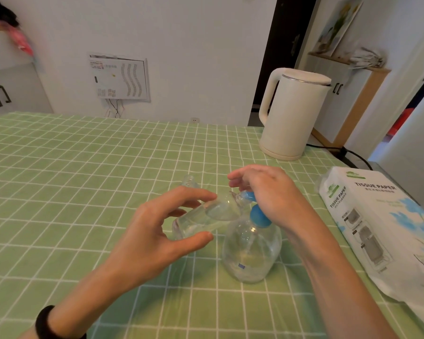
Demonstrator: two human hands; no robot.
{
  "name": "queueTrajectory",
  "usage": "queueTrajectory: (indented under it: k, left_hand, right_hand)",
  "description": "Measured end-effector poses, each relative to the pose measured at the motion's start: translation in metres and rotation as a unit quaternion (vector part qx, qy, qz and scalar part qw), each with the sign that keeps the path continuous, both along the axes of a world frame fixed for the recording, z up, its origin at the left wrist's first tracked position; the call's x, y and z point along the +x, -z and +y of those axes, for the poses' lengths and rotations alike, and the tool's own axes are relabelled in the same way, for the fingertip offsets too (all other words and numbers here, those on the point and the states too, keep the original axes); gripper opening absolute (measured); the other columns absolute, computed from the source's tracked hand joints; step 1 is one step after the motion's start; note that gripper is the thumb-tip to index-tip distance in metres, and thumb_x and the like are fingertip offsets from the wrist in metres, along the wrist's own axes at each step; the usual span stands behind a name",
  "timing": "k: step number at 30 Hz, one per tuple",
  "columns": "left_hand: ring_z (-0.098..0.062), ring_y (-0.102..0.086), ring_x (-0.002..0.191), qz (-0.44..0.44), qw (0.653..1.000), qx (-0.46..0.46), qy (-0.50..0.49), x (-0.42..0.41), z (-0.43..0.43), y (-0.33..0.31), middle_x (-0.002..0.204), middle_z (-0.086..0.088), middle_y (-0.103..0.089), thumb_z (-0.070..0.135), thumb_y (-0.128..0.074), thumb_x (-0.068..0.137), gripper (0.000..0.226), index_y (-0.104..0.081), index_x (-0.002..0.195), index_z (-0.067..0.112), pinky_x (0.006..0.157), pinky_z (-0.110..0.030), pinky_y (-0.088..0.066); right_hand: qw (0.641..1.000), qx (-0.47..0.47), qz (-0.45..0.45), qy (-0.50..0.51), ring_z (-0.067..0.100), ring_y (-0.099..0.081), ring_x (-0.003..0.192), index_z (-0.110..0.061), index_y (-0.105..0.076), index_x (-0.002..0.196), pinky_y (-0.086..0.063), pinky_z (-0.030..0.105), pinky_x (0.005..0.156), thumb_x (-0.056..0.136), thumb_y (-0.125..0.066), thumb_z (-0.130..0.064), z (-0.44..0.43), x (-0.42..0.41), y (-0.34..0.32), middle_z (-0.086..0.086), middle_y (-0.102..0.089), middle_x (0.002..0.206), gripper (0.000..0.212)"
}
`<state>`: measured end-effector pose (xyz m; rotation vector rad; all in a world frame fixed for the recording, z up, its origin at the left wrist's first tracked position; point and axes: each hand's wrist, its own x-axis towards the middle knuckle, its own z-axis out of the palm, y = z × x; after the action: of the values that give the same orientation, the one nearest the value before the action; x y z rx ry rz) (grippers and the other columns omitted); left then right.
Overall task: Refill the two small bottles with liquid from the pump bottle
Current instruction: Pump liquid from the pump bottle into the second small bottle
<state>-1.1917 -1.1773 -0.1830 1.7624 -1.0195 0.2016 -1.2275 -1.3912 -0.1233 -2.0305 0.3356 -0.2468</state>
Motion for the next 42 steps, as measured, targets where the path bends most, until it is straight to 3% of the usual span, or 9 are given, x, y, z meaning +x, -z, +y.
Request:
queueTrajectory:
  k: [6, 16, 25, 31, 34, 38, 42]
  left_hand:
    - [-0.01, -0.07, 0.116, 0.004, 1.0, 0.016, -0.005, 0.0005, 0.0006, 0.0021, 0.126, 0.021, -0.071, 0.042, -0.079, 0.08, 0.049, -0.067, 0.127, 0.04, 0.093, -0.034, -0.058]
    - [-0.011, -0.071, 0.115, 0.001, 1.0, -0.001, 0.001, -0.0009, 0.0, 0.0002, 0.126, 0.018, -0.072, 0.039, -0.08, 0.08, 0.05, -0.067, 0.128, 0.036, 0.093, -0.032, -0.058]
    - [-0.01, -0.071, 0.116, 0.0, 1.0, 0.013, -0.005, -0.0014, 0.0002, 0.0005, 0.126, 0.02, -0.072, 0.041, -0.078, 0.08, 0.048, -0.068, 0.127, 0.035, 0.092, -0.035, -0.058]
    - [-0.012, -0.071, 0.116, 0.0, 1.0, 0.004, -0.001, -0.0008, 0.0007, -0.0007, 0.127, 0.019, -0.072, 0.04, -0.08, 0.08, 0.05, -0.067, 0.128, 0.038, 0.093, -0.034, -0.059]
    - [-0.011, -0.071, 0.116, 0.003, 1.0, 0.007, -0.001, 0.0007, 0.0001, -0.0002, 0.127, 0.02, -0.071, 0.04, -0.08, 0.08, 0.051, -0.065, 0.129, 0.04, 0.094, -0.033, -0.058]
    - [-0.01, -0.07, 0.116, 0.005, 1.0, 0.013, -0.006, -0.0003, 0.0006, 0.0006, 0.127, 0.021, -0.071, 0.042, -0.078, 0.08, 0.051, -0.064, 0.128, 0.042, 0.093, -0.035, -0.058]
    - [-0.011, -0.07, 0.116, 0.0, 1.0, 0.008, -0.002, -0.0008, 0.0005, 0.0016, 0.127, 0.02, -0.071, 0.042, -0.079, 0.079, 0.056, -0.062, 0.133, 0.04, 0.094, -0.036, -0.058]
  right_hand:
    - [0.999, 0.029, 0.03, -0.004, 0.002, -0.067, 0.102, -0.028, -0.079, 0.097, -0.05, 0.031, 0.098, 0.099, -0.045, -0.017, 0.0033, -0.002, 0.0038, -0.014, -0.077, 0.099, 0.036]
    - [1.0, -0.007, 0.004, -0.002, -0.001, -0.063, 0.101, -0.027, -0.077, 0.1, -0.046, 0.019, 0.082, 0.1, -0.043, -0.019, -0.0004, -0.0003, -0.0014, -0.015, -0.074, 0.105, 0.036]
    - [1.0, 0.012, 0.027, 0.006, 0.001, -0.065, 0.101, -0.028, -0.078, 0.097, -0.047, 0.026, 0.088, 0.098, -0.044, -0.016, 0.0018, -0.0003, 0.0034, -0.014, -0.075, 0.101, 0.036]
    - [1.0, -0.005, 0.003, 0.0, 0.0, -0.065, 0.096, -0.027, -0.077, 0.1, -0.045, 0.018, 0.075, 0.099, -0.044, -0.019, -0.0001, -0.001, -0.0008, -0.015, -0.074, 0.103, 0.034]
    - [1.0, 0.008, 0.006, 0.007, -0.003, -0.064, 0.097, -0.027, -0.078, 0.098, -0.045, 0.018, 0.078, 0.098, -0.044, -0.017, 0.0002, 0.0004, 0.0004, -0.014, -0.076, 0.101, 0.036]
    - [0.999, 0.034, 0.034, 0.001, 0.005, -0.067, 0.103, -0.028, -0.078, 0.096, -0.05, 0.029, 0.094, 0.098, -0.046, -0.017, 0.0033, -0.001, 0.0032, -0.012, -0.078, 0.1, 0.034]
    - [0.999, 0.018, 0.028, 0.006, 0.003, -0.065, 0.101, -0.027, -0.077, 0.097, -0.049, 0.026, 0.09, 0.098, -0.045, -0.017, 0.0022, -0.0008, 0.0014, -0.012, -0.076, 0.101, 0.033]
